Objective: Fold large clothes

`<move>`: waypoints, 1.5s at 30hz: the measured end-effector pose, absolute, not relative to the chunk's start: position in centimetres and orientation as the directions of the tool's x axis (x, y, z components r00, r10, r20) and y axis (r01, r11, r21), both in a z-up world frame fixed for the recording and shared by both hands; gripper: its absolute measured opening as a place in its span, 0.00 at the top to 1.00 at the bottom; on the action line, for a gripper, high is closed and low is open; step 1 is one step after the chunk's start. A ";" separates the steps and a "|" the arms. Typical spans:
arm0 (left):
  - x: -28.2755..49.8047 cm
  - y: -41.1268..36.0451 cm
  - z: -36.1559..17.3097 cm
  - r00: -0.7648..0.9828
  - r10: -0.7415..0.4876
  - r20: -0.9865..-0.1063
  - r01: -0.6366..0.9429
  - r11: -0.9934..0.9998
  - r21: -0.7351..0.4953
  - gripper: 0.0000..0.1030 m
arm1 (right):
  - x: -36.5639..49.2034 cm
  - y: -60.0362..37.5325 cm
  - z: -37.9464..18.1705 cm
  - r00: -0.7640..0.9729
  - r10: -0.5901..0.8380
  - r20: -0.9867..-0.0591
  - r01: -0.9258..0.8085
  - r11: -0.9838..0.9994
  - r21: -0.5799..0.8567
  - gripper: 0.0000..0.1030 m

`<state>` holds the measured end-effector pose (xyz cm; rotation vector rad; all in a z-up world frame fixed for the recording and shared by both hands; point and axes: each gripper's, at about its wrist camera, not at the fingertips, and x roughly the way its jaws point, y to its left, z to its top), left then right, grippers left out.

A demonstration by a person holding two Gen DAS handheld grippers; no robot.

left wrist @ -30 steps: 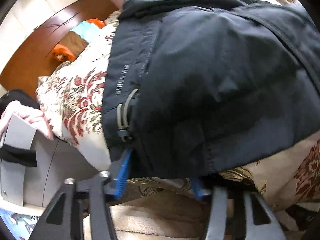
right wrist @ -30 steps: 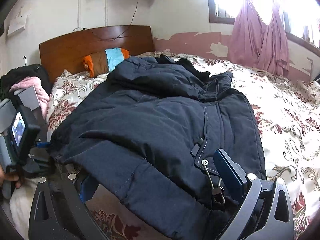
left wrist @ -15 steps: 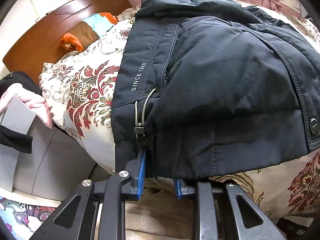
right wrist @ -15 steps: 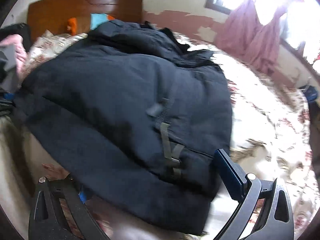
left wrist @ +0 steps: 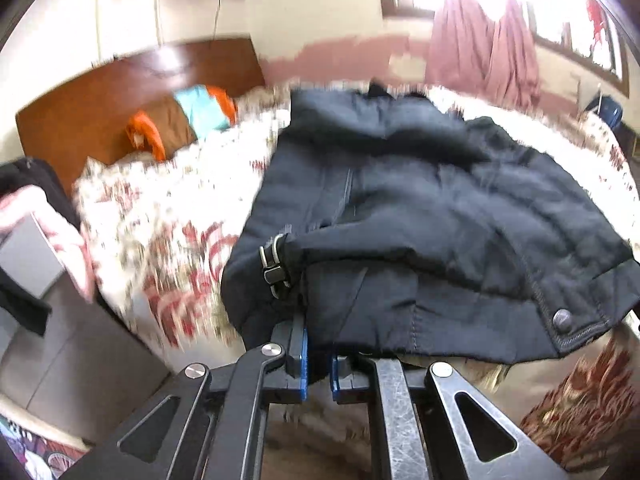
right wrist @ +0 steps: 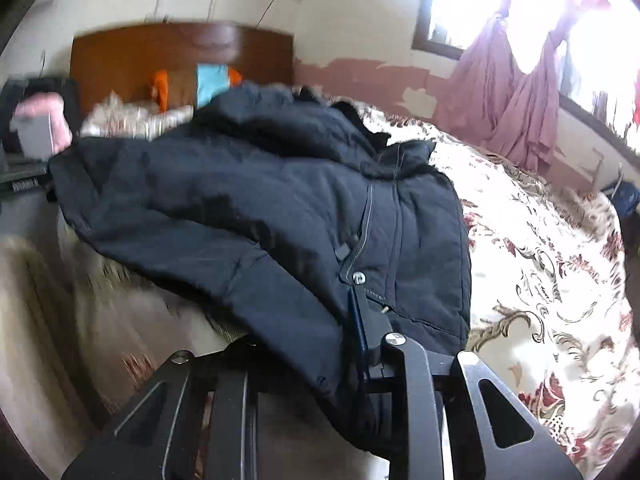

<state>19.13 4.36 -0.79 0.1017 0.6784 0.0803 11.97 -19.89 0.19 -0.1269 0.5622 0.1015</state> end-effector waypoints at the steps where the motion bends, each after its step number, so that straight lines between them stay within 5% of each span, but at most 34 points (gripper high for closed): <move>1: 19.3 4.3 -0.1 0.792 0.104 -0.602 -0.039 0.992 0.120 0.93 | 12.0 -20.0 0.6 0.848 0.069 -0.526 -0.127 0.989 -0.076 0.83; 11: 22.9 2.9 6.3 0.868 0.081 -0.489 -0.017 0.991 0.135 0.94 | 13.8 -21.6 4.2 0.910 0.105 -0.400 -0.112 0.994 0.006 0.85; 24: 31.4 0.2 11.4 0.883 0.092 -0.461 0.025 0.970 0.241 0.94 | 21.2 -22.3 7.5 0.965 0.070 -0.253 -0.081 0.996 -0.034 0.87; 45: 55.7 -0.9 13.6 0.871 0.108 -0.479 -0.018 0.982 0.188 0.95 | 47.0 -23.4 13.1 0.933 -0.056 -0.355 0.017 0.994 -0.111 0.89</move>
